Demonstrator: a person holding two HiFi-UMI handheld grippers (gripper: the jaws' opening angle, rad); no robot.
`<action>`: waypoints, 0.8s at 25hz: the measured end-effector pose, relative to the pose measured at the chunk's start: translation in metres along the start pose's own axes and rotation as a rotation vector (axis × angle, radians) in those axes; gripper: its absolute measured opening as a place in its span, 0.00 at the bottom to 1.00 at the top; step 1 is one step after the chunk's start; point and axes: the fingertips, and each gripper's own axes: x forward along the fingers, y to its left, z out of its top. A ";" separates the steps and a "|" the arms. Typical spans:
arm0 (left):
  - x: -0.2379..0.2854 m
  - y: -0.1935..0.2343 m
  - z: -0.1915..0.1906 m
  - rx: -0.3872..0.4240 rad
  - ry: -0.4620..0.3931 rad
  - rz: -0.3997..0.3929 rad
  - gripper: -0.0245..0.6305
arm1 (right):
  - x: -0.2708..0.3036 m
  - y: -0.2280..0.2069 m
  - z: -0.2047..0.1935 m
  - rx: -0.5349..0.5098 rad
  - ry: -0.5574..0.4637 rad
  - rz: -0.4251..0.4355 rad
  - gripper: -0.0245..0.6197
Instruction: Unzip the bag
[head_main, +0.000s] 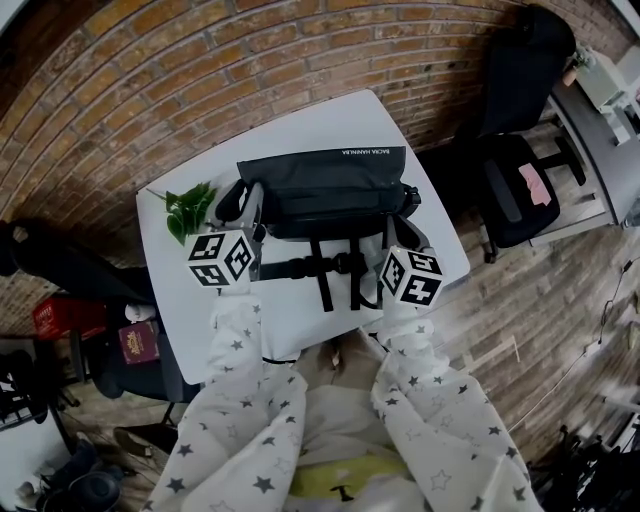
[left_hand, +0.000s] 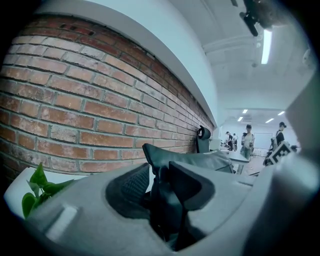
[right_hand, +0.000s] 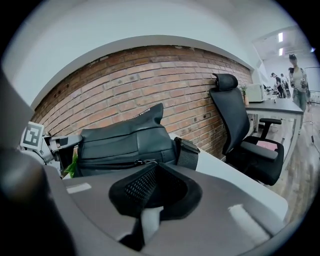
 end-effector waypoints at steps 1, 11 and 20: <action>0.000 0.000 0.000 -0.002 -0.001 0.002 0.22 | 0.000 0.000 0.001 0.000 0.000 -0.001 0.07; 0.000 0.002 0.001 0.003 -0.001 0.014 0.22 | -0.003 -0.021 0.005 0.042 -0.010 -0.045 0.07; -0.002 0.001 0.001 -0.005 -0.005 0.022 0.22 | -0.004 -0.032 0.005 0.074 -0.007 -0.038 0.07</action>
